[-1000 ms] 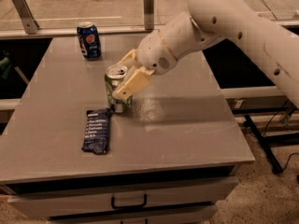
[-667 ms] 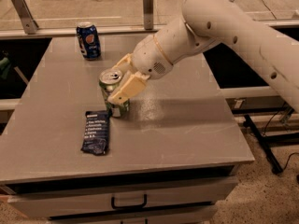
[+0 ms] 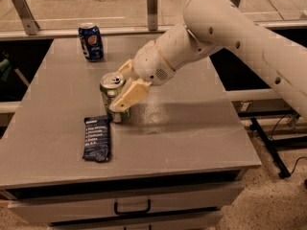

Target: Move green can near rxbar blueberry

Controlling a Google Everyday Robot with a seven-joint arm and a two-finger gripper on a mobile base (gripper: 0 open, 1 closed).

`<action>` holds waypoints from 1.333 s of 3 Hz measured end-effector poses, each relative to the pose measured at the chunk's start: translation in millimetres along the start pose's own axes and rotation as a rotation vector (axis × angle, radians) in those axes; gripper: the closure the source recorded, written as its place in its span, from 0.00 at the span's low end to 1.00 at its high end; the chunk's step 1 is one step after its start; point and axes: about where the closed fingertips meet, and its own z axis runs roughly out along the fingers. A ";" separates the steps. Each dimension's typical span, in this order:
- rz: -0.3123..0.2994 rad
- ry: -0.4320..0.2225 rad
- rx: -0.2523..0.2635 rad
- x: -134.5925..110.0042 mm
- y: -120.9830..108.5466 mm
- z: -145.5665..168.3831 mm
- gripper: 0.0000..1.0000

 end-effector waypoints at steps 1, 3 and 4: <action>-0.004 0.001 0.001 1.6 -3.6 2.2 0.00; 0.005 0.014 0.057 9.3 -16.8 -15.5 0.00; 0.012 0.051 0.197 20.2 -42.3 -72.8 0.00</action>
Offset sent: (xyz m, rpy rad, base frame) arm 0.0162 -0.0089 -0.0025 -0.0011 -0.0183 -0.0318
